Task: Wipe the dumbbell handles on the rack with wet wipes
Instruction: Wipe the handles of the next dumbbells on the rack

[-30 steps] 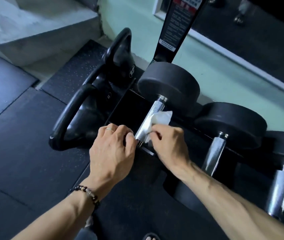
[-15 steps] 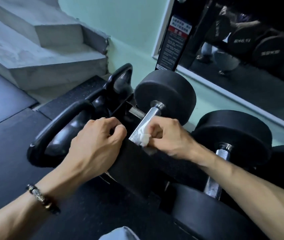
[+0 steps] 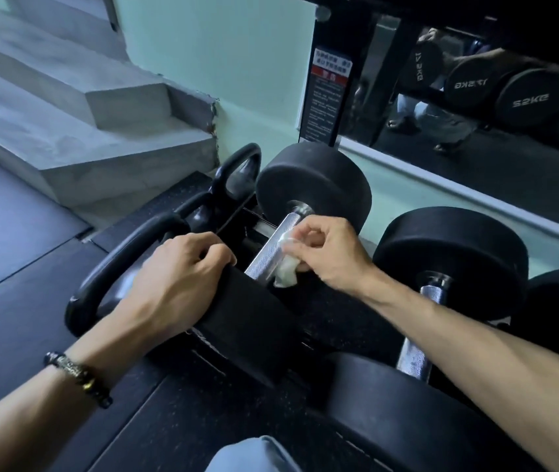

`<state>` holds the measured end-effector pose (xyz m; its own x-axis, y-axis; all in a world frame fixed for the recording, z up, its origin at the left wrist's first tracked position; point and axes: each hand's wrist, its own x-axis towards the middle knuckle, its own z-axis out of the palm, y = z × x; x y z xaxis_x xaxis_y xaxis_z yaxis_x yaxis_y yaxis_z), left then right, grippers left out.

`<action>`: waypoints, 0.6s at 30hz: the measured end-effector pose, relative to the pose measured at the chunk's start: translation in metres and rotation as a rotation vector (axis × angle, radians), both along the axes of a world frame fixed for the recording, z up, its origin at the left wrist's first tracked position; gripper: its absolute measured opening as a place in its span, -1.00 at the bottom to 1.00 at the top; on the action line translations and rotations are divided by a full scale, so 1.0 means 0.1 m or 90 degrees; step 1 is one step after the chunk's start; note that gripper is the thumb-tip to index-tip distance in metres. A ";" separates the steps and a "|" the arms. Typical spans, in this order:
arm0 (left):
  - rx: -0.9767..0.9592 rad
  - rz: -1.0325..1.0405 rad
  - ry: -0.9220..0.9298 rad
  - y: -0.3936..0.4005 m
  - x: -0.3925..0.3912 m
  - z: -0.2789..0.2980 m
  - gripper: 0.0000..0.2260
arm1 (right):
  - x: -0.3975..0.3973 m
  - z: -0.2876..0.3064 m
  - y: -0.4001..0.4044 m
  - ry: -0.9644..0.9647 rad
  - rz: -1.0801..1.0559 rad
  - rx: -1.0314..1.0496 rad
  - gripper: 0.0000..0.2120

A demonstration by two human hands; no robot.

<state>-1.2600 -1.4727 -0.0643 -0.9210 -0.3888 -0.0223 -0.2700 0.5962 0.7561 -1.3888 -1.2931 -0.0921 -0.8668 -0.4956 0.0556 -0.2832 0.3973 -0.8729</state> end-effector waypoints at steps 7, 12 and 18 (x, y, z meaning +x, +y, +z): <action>0.016 0.009 0.004 -0.02 -0.01 -0.03 -0.69 | 0.34 -0.08 -0.01 0.010 0.188 0.096 -0.76; 0.001 0.014 -0.002 -0.01 0.00 -0.01 -0.69 | 0.00 -0.03 0.03 -0.009 -0.106 0.051 -0.88; -0.001 0.015 0.001 -0.01 0.00 -0.01 -0.71 | 0.30 -0.04 -0.09 -0.113 0.014 0.120 -0.81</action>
<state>-1.2602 -1.4734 -0.0657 -0.9116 -0.4105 -0.0206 -0.2831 0.5910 0.7554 -1.3586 -1.3017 -0.0963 -0.8433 -0.5020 -0.1919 -0.1423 0.5529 -0.8210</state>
